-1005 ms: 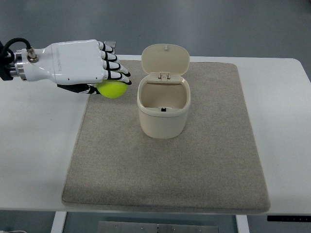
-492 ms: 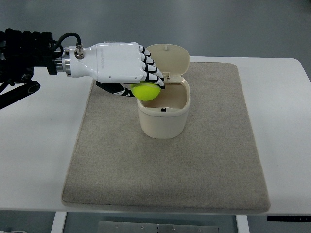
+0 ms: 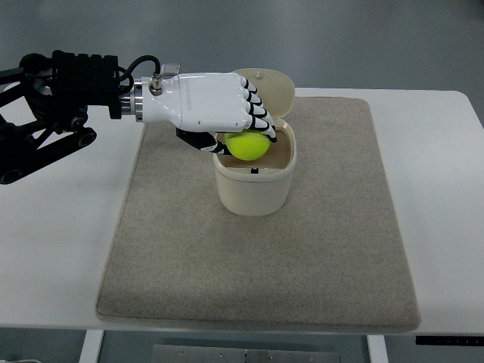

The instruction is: Put tennis ball into box with left hand

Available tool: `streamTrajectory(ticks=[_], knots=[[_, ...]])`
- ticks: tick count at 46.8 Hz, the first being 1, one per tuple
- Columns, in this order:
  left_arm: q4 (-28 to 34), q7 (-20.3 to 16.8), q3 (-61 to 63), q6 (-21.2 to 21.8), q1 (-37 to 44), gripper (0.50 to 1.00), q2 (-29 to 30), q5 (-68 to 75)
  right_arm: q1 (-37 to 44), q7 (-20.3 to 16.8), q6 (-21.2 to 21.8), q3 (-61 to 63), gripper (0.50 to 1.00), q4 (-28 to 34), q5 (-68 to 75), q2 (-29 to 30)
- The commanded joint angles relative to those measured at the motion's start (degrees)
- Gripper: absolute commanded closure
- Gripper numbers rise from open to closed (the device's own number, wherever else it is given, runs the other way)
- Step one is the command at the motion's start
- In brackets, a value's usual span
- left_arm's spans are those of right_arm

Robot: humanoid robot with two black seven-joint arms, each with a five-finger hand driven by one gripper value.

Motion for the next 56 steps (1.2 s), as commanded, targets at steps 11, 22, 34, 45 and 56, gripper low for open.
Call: streamTrajectory(ticks=[11, 22, 34, 45, 56], knots=[[0.10, 0.00, 0.27, 0.00, 0.28, 0.780, -0.26, -0.12, 0.00, 0.00, 0.00, 0.01, 0.599, 0.00, 0.01, 0.00], [0.10, 0.00, 1.06, 0.00, 0.19, 0.772, -0.09, -0.12, 0.00, 0.00, 0.00, 0.01, 0.599, 0.00, -0.08, 0.00], [0.10, 0.00, 1.23, 0.00, 0.28, 0.682, 0.00, -0.47, 0.00, 0.00, 0.00, -0.08, 0.599, 0.00, 0.01, 0.00], [0.10, 0.00, 1.23, 0.00, 0.28, 0.656, 0.09, -0.65, 0.00, 0.00, 0.00, 0.01, 0.597, 0.00, 0.01, 0.00], [-0.60, 0.00, 1.23, -0.17, 0.19, 0.654, 1.14, -0.65, 0.00, 0.00, 0.00, 0.01, 0.599, 0.00, 0.01, 0.00]])
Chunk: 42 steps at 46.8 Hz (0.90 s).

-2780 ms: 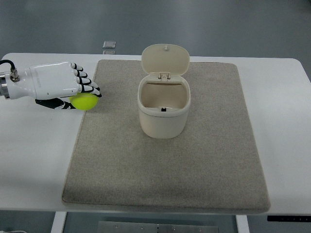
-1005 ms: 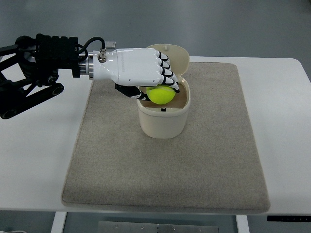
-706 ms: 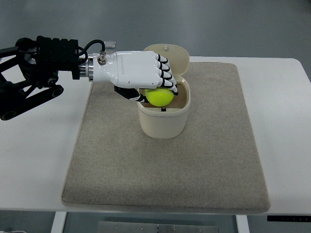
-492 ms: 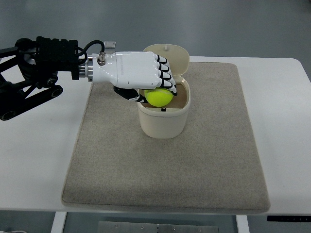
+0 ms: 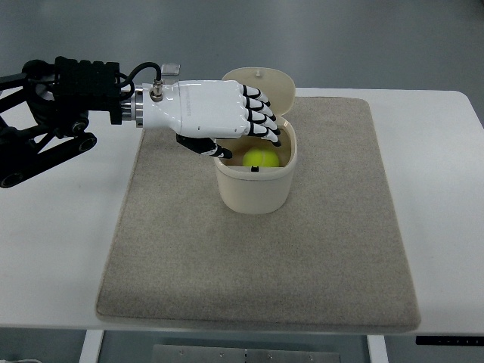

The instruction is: Put tennis ball into box with left hand

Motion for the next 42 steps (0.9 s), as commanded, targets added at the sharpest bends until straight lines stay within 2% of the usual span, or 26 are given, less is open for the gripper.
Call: streamTrajectory(ticks=[1, 12, 19, 30, 42], knots=[[-0.63, 0.00, 0.00, -0.16, -0.15, 0.654, 1.20, 0.01, 0.00, 0.00, 0.00, 0.03, 0.599, 0.00, 0.01, 0.00], [-6.52, 0.00, 0.44, -2.79, -0.50, 0.656, 9.20, 0.09, 0.00, 0.00, 0.00, 0.03, 0.599, 0.00, 0.01, 0.00], [-9.34, 0.00, 0.52, -2.88, 0.11, 0.654, 15.00, 0.01, 0.00, 0.00, 0.00, 0.03, 0.599, 0.00, 0.01, 0.00], [-9.07, 0.00, 1.23, -2.79, 4.15, 0.654, 21.86, -2.53, 0.00, 0.00, 0.00, 0.03, 0.599, 0.00, 0.01, 0.00], [-3.72, 0.00, 1.23, -3.15, 5.03, 0.621, 24.50, -20.46, 0.00, 0.00, 0.00, 0.03, 0.599, 0.00, 0.01, 0.00]])
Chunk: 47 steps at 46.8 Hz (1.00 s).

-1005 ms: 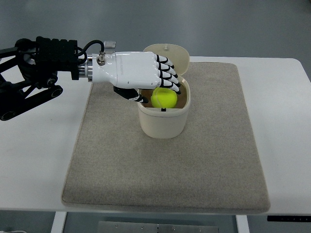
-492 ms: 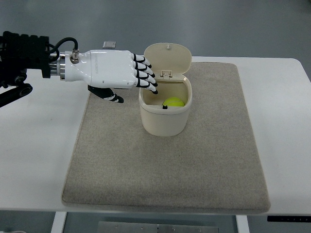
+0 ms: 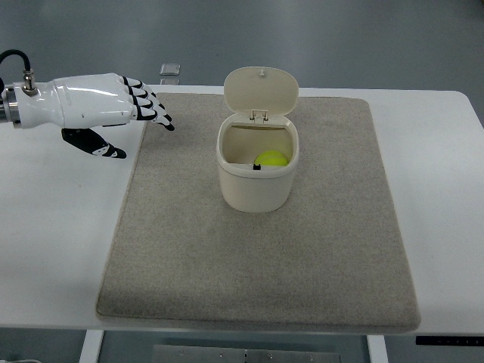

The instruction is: Put tennis ball into box with left hand

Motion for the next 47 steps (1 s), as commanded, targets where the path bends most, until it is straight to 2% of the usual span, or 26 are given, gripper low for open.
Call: streamTrajectory(ticks=[1, 11, 20, 24, 27, 29, 33, 40, 47], knots=[[2.57, -0.01, 0.02, -0.15, 0.12, 0.621, -0.10, -6.40, 0.00, 0.00, 0.00, 0.01, 0.599, 0.00, 0.01, 0.00], [5.56, -0.01, 0.02, -0.06, 1.87, 0.624, -1.06, -19.59, 0.00, 0.00, 0.00, 0.01, 0.599, 0.00, 0.00, 0.00], [8.37, -0.01, 0.02, -0.23, 3.81, 0.621, -4.75, -33.56, 0.00, 0.00, 0.00, -0.08, 0.599, 0.00, 0.01, 0.00], [10.04, -0.01, 0.02, -1.64, 5.30, 0.621, -6.95, -38.04, 0.00, 0.00, 0.00, 0.01, 0.599, 0.00, 0.01, 0.00], [11.45, -0.01, 0.02, -3.83, 5.74, 0.604, -7.83, -41.47, 0.00, 0.00, 0.00, 0.01, 0.599, 0.00, 0.01, 0.00], [12.68, -0.01, 0.02, -5.50, 5.83, 0.538, -8.45, -44.46, 0.00, 0.00, 0.00, 0.01, 0.599, 0.00, 0.01, 0.00], [15.49, -0.01, 0.02, -9.28, 5.83, 0.510, -10.20, -51.05, 0.00, 0.00, 0.00, -0.08, 0.599, 0.00, 0.01, 0.00], [20.15, -0.01, 0.02, -16.84, 5.74, 0.508, -12.14, -62.13, 0.00, 0.00, 0.00, 0.01, 0.599, 0.00, 0.00, 0.00], [21.82, -0.01, -0.07, -21.85, 6.09, 0.508, -12.84, -66.35, 0.00, 0.00, 0.00, 0.01, 0.599, 0.00, 0.01, 0.00]])
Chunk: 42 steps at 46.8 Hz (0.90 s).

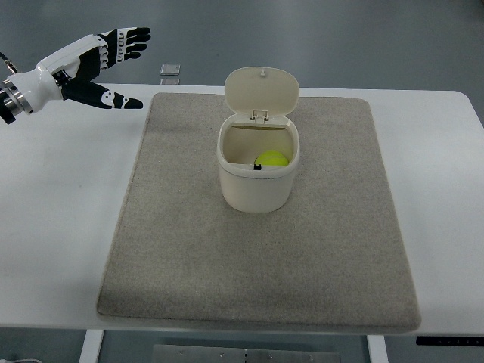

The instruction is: Put tennis ball into box with left hand

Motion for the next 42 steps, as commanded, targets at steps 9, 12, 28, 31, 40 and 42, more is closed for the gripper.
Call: streamTrajectory(ticks=[9, 12, 28, 31, 40, 42], knots=[[3.86, 1.41, -0.01, -4.23, 1.84, 0.508, -3.02, -11.12, 0.00, 0.00, 0.00, 0.04, 0.599, 0.00, 0.01, 0.00], [6.32, 5.63, -0.09, -5.46, 1.84, 0.508, -4.24, -13.06, 0.00, 0.00, 0.00, 0.03, 0.599, 0.00, 0.01, 0.00], [15.73, 19.17, -0.36, -13.37, 2.02, 0.506, -8.73, -31.95, 0.00, 0.00, 0.00, 0.04, 0.599, 0.00, 0.01, 0.00], [16.61, 21.72, -0.44, -14.95, 2.11, 0.506, -9.52, -36.08, 0.00, 0.00, 0.00, 0.04, 0.599, 0.00, 0.01, 0.00], [19.86, 25.68, -1.32, -17.59, 2.02, 0.506, -12.24, -41.45, 0.00, 0.00, 0.00, -0.05, 0.599, 0.00, 0.01, 0.00], [20.65, 25.77, -2.02, -18.38, 2.02, 0.506, -12.95, -41.98, 0.00, 0.00, 0.00, 0.03, 0.599, 0.00, 0.01, 0.00]])
